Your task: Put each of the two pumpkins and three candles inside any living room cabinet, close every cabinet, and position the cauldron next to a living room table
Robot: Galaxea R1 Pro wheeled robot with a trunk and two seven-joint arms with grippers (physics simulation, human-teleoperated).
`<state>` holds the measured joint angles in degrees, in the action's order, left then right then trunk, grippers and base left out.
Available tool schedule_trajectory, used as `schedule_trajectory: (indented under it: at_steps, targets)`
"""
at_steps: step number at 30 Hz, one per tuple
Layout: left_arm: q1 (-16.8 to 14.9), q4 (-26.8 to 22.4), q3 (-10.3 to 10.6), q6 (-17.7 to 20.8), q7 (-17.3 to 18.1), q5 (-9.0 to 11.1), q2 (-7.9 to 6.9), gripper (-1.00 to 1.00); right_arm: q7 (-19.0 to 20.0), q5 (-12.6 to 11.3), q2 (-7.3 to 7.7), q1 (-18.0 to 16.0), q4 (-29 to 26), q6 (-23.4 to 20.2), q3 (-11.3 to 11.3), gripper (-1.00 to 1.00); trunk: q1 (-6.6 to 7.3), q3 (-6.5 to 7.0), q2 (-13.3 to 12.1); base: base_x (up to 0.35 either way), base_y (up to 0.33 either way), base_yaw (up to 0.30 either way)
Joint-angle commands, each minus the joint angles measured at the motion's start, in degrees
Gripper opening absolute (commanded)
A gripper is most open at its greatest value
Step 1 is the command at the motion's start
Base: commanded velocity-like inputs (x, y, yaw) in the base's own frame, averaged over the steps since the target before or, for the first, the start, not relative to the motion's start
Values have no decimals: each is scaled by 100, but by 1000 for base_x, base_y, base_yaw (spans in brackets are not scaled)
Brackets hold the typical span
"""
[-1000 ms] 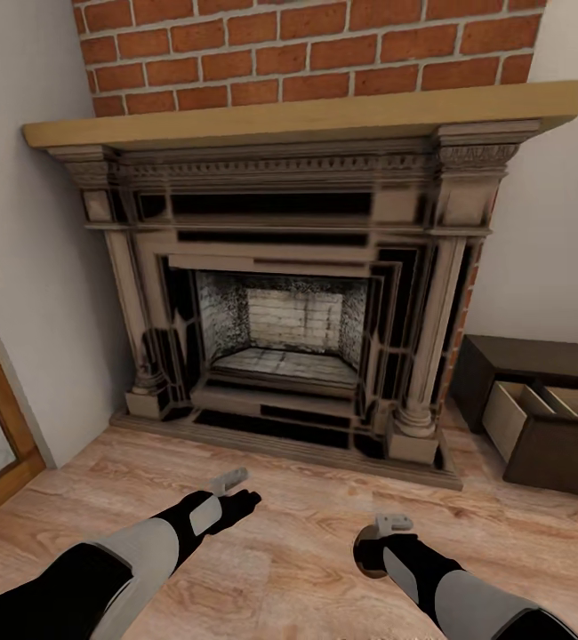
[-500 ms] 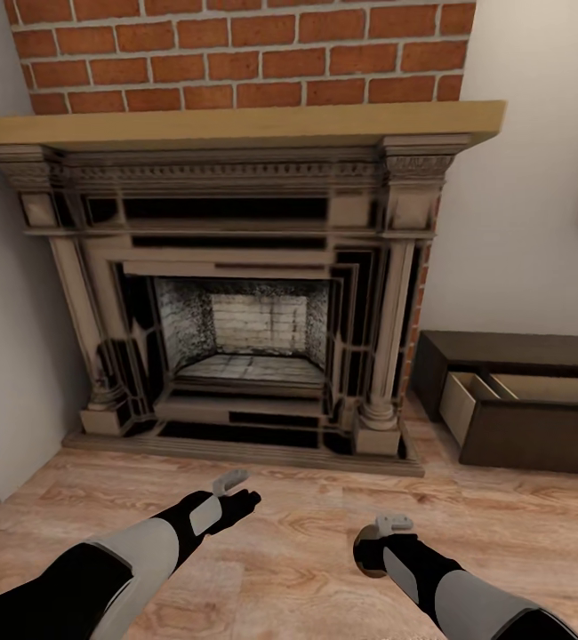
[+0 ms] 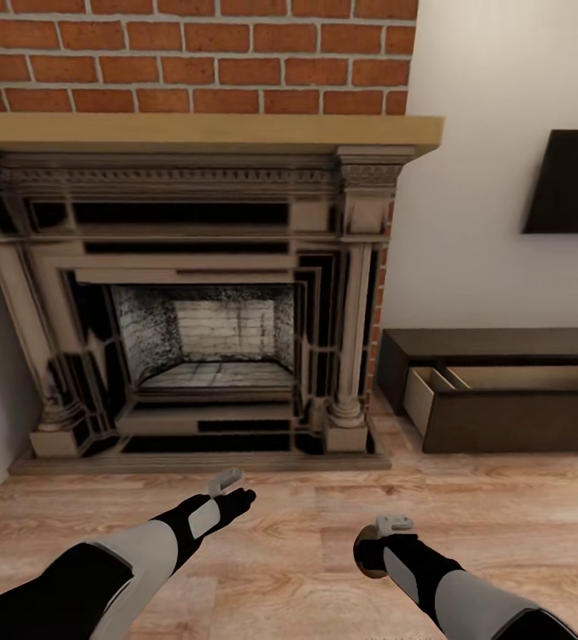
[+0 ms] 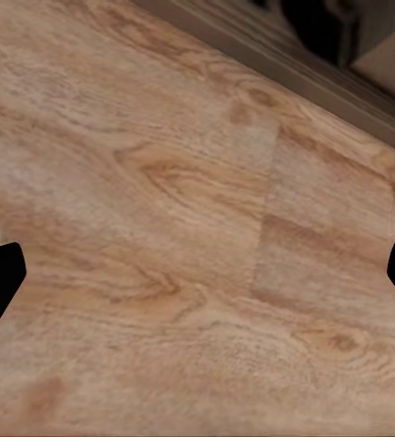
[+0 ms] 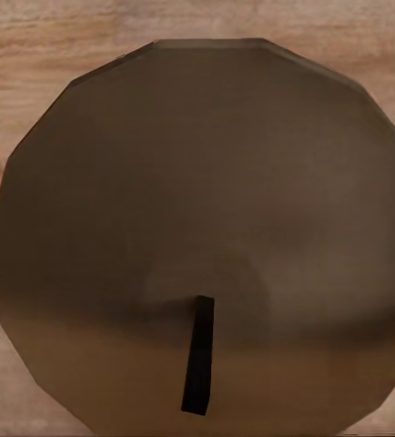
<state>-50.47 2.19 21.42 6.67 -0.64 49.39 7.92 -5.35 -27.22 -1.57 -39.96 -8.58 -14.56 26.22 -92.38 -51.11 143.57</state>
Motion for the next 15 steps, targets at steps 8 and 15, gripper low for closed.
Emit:
schedule_trajectory:
  at_steps: [8, 15]
  targets:
    - [-6, 10, 46, 2, -7, 53, -1, 100, -36, -45, -1, -3, -13, -25, 50, -100, 1, 42, 3, 0, 0, -256]
    - [-6, 10, 55, 1, -7, 53, -1, 100, -36, -46, -1, -3, -13, -29, 50, -100, 1, 71, 3, 0, 0, -269]
